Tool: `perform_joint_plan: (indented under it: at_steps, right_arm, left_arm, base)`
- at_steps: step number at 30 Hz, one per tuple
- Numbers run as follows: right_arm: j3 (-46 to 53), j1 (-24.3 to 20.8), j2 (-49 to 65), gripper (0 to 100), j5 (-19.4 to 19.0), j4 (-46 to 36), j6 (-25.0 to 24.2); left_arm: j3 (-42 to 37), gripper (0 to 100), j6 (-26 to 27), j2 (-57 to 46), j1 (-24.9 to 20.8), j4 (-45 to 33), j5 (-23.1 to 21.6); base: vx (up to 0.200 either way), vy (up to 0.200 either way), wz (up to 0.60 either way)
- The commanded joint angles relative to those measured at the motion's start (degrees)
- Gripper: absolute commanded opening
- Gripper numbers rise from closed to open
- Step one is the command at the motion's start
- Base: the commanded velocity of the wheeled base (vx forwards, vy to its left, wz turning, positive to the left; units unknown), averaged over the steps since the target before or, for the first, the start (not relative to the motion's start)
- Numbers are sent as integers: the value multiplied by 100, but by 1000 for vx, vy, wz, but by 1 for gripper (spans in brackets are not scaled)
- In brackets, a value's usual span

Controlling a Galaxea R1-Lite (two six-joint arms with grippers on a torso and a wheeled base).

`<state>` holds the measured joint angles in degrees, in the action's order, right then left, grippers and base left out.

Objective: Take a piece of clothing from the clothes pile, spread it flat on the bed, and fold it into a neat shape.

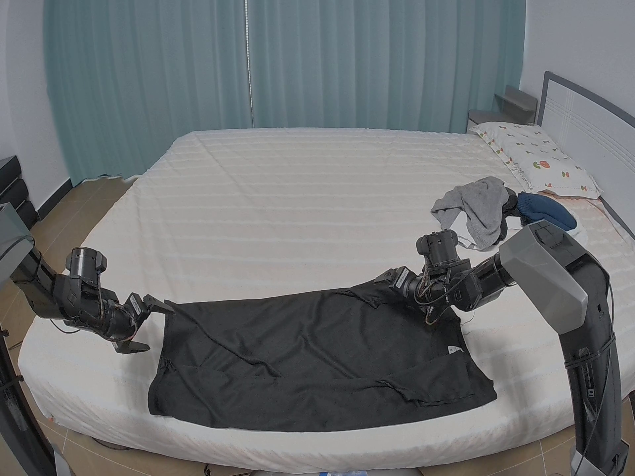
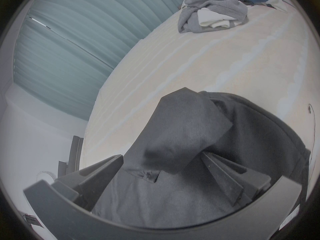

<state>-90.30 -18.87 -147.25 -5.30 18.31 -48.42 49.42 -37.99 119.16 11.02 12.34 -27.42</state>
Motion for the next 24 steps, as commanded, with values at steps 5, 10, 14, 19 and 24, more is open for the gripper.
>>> perform_joint_plan:
  at_steps: [5, 10, 14, 19, 24]
  right_arm:
    - [-1579, 94, -682, 100, 170, 270, 8]
    - [-2430, 103, -1236, 100, 486, 929, -1]
    - [-2430, 138, -1412, 100, 653, 2045, 131]
    - [-2430, 191, -1508, 100, 715, 1966, 307]
    - [-2379, 349, -1289, 100, 961, 1192, 386]
  left_arm:
    - [24, 100, 2, 54, 146, 6, 8]
    - [-3, 100, 19, 90, 172, 14, 8]
    - [6, 100, 19, 98, 172, 14, 8]
    - [-11, 100, 19, 125, 181, 14, 8]
    - [41, 100, 19, 134, 190, 23, 17]
  base:
    - [0, 0, 0]
    - [0, 0, 0]
    - [0, 0, 0]
    - [0, 0, 0]
    - [0, 0, 0]
